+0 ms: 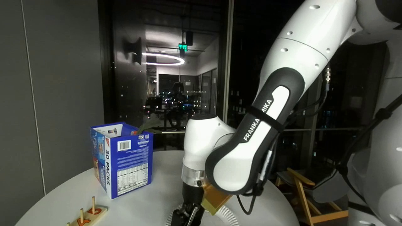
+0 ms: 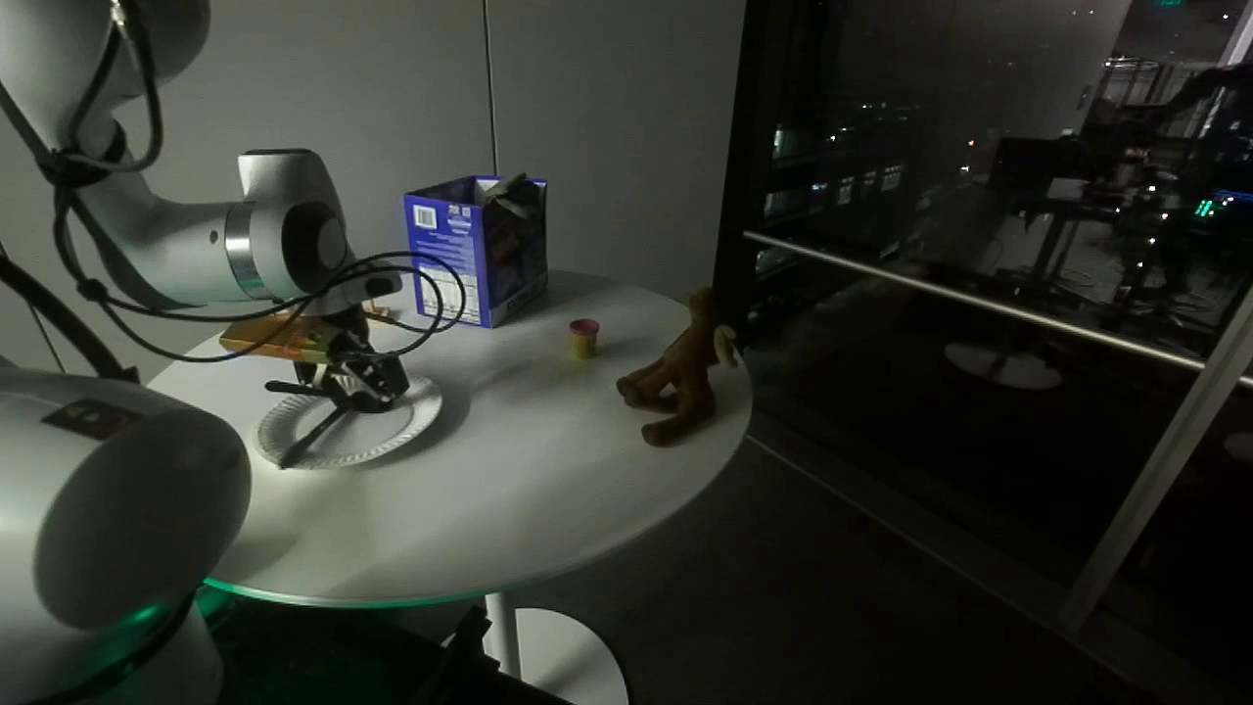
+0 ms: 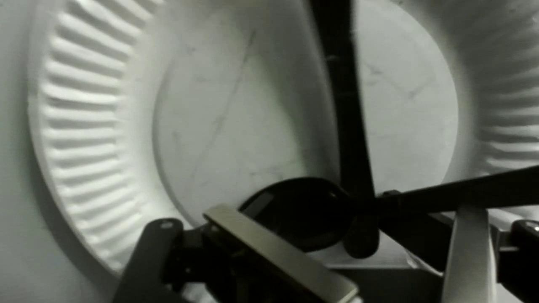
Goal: Remove the spoon and knife from the white plate then place the radish from the blue box on the plate.
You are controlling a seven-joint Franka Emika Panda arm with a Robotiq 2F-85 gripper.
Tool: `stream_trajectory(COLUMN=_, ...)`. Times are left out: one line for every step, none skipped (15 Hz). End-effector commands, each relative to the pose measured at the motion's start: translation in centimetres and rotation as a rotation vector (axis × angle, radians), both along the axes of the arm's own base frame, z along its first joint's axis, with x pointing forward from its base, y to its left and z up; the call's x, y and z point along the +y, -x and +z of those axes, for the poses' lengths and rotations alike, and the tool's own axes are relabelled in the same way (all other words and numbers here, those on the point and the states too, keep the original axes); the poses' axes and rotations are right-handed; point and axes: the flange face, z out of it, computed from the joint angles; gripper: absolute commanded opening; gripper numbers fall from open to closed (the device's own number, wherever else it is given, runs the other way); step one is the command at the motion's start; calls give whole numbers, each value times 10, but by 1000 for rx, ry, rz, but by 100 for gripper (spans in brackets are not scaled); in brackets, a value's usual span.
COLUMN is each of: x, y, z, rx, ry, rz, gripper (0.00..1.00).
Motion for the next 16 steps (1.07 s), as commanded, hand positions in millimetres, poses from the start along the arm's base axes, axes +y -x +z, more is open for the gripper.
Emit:
stream_trajectory(x=11, y=23, z=-10, rx=-48, ry=29, rz=-41, gripper=36)
stream_trajectory(x=17, y=24, z=-11, rx=-61, ry=44, rz=-43, gripper=29)
stream_trajectory(x=24, y=24, z=-10, rx=-85, ry=65, rz=-44, gripper=21)
stream_trajectory(x=28, y=28, z=-8, rx=-110, ry=85, rz=-45, gripper=15)
stream_trajectory(x=27, y=40, z=-8, rx=-139, ry=109, rz=-45, gripper=11)
stream_trajectory(x=32, y=43, z=-6, rx=-170, ry=139, rz=-42, gripper=11)
stream_trajectory(x=36, y=46, z=-7, rx=-190, ry=164, rz=-42, gripper=9)
stream_trajectory(x=38, y=52, z=-8, rx=-214, ry=205, rz=-45, gripper=7)
stream_trajectory(x=35, y=60, z=-8, rx=-238, ry=249, rz=-54, gripper=10)
stream_trajectory(x=36, y=64, z=-9, rx=-257, ry=287, rz=-61, gripper=13)
stream_trajectory(x=40, y=66, z=-11, rx=-263, ry=310, rz=-65, gripper=12)
stream_trajectory(x=43, y=68, z=-13, rx=-265, ry=325, rz=-69, gripper=13)
stream_trajectory(x=45, y=72, z=-15, rx=-265, ry=335, rz=-71, gripper=12)
stream_trajectory(x=45, y=77, z=-16, rx=-257, ry=334, rz=-62, gripper=13)
stream_trajectory(x=48, y=78, z=-17, rx=-248, ry=325, rz=-47, gripper=11)
stream_trajectory(x=49, y=74, z=-11, rx=-253, ry=305, rz=-25, gripper=12)
